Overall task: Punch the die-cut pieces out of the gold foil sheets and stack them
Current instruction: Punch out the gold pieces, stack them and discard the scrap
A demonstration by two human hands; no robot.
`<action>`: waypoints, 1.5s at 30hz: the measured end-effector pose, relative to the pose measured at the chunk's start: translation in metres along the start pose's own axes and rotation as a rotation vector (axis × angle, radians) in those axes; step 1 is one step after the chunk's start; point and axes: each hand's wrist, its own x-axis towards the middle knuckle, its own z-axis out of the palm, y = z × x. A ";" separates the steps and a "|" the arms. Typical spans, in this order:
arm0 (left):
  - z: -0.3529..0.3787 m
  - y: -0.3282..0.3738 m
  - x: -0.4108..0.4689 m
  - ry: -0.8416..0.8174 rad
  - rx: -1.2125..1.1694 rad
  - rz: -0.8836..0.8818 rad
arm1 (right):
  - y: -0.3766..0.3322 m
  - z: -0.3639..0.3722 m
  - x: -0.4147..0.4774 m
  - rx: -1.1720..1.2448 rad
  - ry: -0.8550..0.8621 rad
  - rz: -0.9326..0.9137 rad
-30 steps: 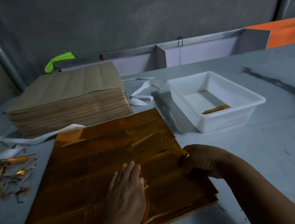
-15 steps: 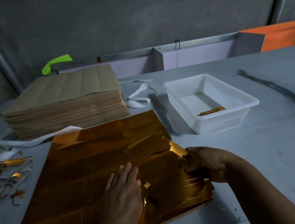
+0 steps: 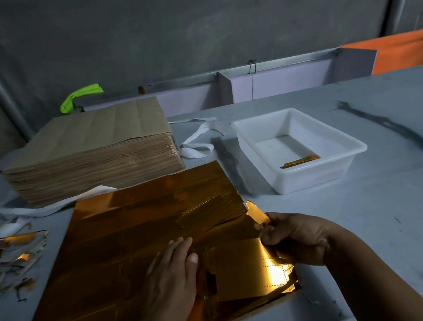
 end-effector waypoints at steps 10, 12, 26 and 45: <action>-0.003 0.004 -0.003 -0.057 0.109 0.027 | 0.004 -0.005 0.002 0.064 0.064 -0.068; -0.004 0.004 -0.003 -0.054 0.110 0.030 | 0.006 -0.007 0.003 0.099 0.053 -0.086; -0.004 0.005 -0.001 -0.088 0.112 0.001 | 0.013 -0.012 0.000 0.363 -0.004 -0.158; -0.067 0.042 0.015 -0.146 -0.522 -0.147 | -0.001 0.006 -0.005 0.028 0.088 -0.071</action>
